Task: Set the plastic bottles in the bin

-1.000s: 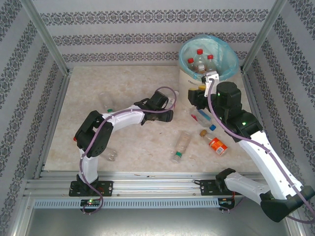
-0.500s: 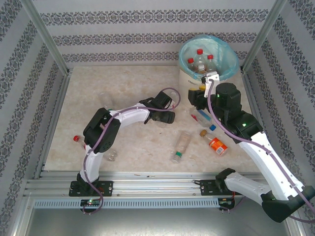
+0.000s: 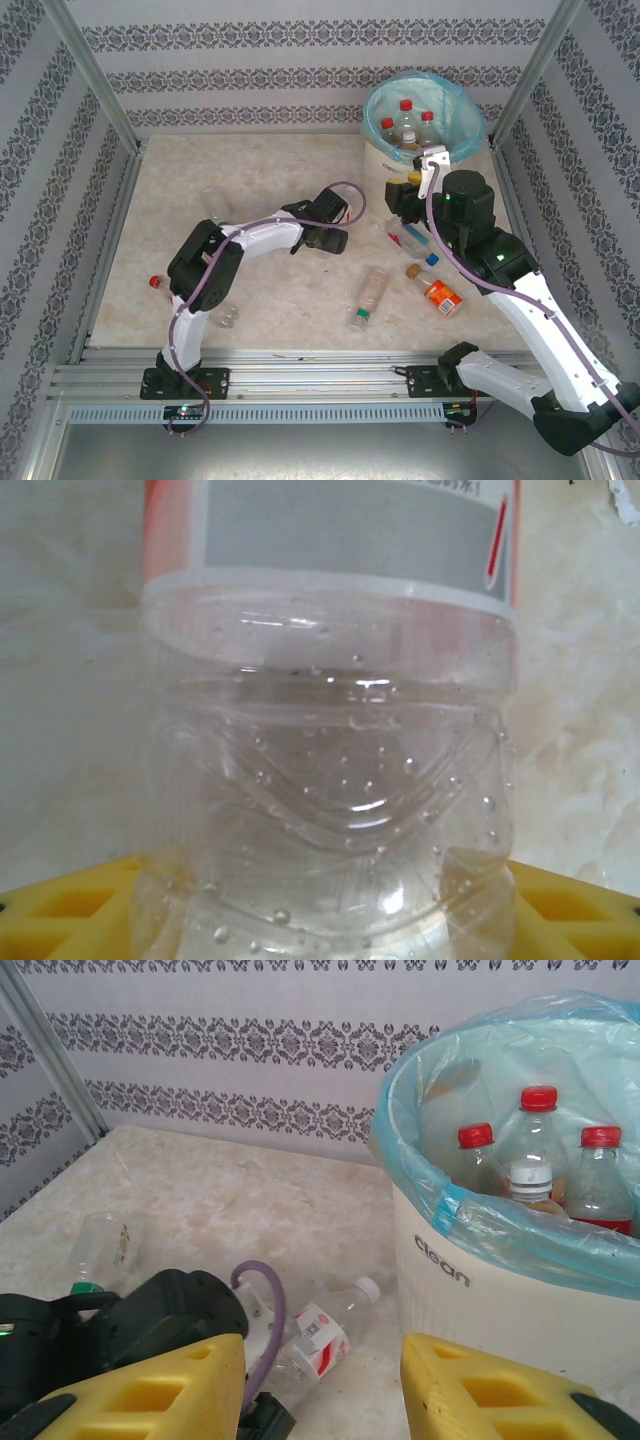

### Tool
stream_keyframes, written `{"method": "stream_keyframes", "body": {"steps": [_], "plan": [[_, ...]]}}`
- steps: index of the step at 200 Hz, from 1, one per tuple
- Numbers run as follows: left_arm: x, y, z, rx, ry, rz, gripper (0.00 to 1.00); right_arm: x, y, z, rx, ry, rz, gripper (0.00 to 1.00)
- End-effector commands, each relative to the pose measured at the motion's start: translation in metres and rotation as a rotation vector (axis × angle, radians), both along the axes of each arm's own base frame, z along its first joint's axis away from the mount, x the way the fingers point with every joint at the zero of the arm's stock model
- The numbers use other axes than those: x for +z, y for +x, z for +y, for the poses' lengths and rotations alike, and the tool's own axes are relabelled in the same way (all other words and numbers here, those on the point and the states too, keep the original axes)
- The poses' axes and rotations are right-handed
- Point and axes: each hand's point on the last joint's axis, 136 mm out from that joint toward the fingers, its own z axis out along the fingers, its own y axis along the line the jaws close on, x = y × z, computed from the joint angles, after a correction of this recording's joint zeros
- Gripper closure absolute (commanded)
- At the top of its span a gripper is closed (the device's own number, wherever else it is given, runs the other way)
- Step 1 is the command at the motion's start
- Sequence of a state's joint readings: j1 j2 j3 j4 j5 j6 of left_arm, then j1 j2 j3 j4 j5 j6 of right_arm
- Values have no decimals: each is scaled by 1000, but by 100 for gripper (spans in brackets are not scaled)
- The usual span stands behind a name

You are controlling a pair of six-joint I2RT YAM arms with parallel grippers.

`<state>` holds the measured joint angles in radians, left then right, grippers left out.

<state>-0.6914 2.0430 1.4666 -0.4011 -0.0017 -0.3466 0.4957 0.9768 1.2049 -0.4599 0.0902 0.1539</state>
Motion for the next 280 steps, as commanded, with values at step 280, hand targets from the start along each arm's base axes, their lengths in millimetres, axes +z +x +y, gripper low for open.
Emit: {"method": "stream_keyframes", "body": {"steps": [280], "plan": [[321, -157, 28, -664, -549, -958, 48, 146, -63, 96, 654, 444, -133, 56]]}}
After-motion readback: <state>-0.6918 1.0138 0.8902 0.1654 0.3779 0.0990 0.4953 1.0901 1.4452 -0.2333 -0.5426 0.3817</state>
